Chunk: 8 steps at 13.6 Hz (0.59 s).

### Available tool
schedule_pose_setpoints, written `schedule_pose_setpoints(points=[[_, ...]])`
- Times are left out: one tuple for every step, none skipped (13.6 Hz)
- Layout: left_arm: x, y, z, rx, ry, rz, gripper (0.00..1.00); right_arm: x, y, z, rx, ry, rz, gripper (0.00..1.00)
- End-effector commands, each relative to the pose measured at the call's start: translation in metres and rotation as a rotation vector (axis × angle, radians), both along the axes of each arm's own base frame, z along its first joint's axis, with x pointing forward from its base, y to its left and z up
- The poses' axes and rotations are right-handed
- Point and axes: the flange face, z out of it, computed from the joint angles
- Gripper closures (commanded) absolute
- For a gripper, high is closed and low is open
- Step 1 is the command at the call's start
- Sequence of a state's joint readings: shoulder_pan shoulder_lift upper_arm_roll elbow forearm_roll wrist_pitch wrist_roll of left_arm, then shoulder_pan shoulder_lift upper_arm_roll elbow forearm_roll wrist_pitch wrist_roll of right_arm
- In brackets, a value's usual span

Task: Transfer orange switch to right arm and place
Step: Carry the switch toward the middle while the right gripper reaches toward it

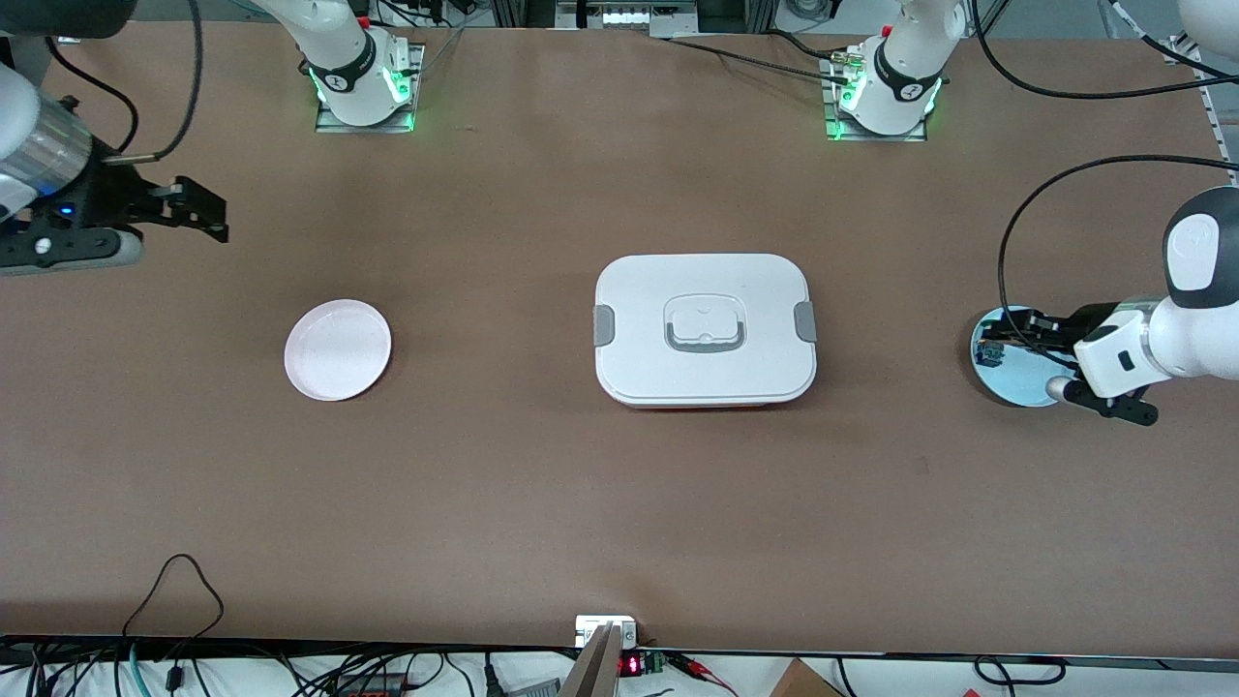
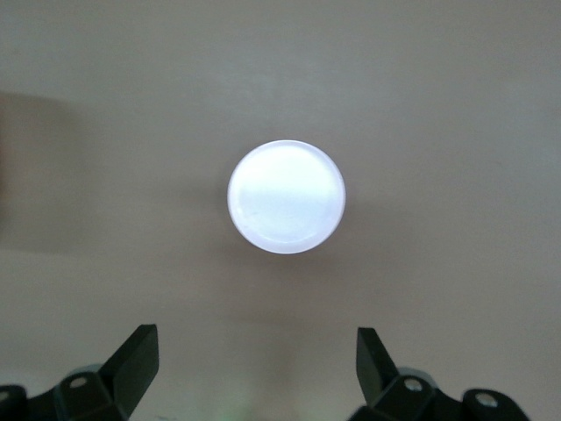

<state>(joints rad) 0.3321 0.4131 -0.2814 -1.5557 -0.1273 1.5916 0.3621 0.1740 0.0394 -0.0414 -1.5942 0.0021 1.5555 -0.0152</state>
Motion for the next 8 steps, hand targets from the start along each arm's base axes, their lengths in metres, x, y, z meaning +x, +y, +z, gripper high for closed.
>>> schedule_pose_setpoints(points=[[0.004,-0.039,0.011,-0.228,-0.042,-0.134,0.91,-0.003,0.023,-0.001,0.066,0.016,0.020,0.00],[0.005,-0.057,0.015,-0.317,-0.070,-0.188,0.96,0.001,0.030,-0.007,0.068,0.018,0.034,0.00],[0.005,-0.076,0.019,-0.373,-0.085,-0.214,0.96,0.006,0.033,-0.017,0.089,0.032,0.034,0.00],[0.004,-0.096,0.023,-0.446,-0.097,-0.228,0.96,0.010,0.038,-0.025,0.154,0.053,0.022,0.00],[0.005,-0.117,0.026,-0.553,-0.123,-0.253,0.96,0.011,0.043,-0.029,0.232,0.076,0.009,0.00],[0.006,-0.134,0.023,-0.663,-0.156,-0.296,0.95,0.012,0.050,-0.032,0.298,0.094,-0.002,0.00],[0.006,-0.159,0.018,-0.799,-0.195,-0.345,0.95,0.014,0.055,-0.036,0.346,0.109,-0.010,0.00],[0.010,-0.169,0.017,-0.870,-0.277,-0.387,0.95,0.014,0.064,-0.038,0.425,0.127,-0.022,0.00]])
